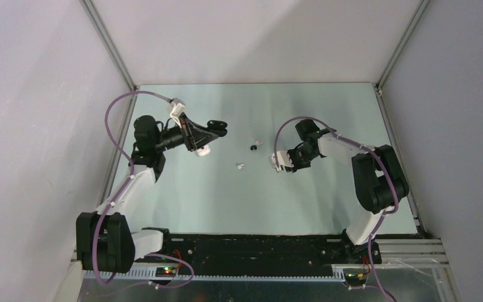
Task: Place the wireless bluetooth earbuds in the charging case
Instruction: Pick up the right earbud from the center of the board.
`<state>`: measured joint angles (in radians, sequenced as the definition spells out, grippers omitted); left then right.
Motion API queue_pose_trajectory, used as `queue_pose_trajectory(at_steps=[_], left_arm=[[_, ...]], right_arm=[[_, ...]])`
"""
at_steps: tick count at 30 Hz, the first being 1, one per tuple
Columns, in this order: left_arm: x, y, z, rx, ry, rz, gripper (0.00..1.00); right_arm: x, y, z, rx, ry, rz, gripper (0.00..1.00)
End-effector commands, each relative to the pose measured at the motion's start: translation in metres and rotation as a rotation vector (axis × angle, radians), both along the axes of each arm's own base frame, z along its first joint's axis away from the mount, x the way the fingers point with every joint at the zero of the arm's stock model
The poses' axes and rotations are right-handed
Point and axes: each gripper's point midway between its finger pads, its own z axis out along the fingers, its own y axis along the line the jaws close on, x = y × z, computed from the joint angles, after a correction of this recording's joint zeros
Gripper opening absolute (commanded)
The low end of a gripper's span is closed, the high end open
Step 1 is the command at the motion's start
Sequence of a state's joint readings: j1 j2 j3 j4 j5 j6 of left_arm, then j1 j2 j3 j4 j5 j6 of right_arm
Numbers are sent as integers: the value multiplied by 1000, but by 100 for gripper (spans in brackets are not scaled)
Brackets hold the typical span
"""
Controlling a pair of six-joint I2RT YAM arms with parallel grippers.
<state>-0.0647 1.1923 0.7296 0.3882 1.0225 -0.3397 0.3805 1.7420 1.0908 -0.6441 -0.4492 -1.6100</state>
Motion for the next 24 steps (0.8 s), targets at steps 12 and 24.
queue_pose_trajectory(at_steps=[12,24], left_arm=[[6,5,20,17,-67,29,0],[4,5,19,16,-65,35,0]], right_arm=[[16,8,-3,-3,-33,23,31],[27,15,7,38,-51,-36,17]])
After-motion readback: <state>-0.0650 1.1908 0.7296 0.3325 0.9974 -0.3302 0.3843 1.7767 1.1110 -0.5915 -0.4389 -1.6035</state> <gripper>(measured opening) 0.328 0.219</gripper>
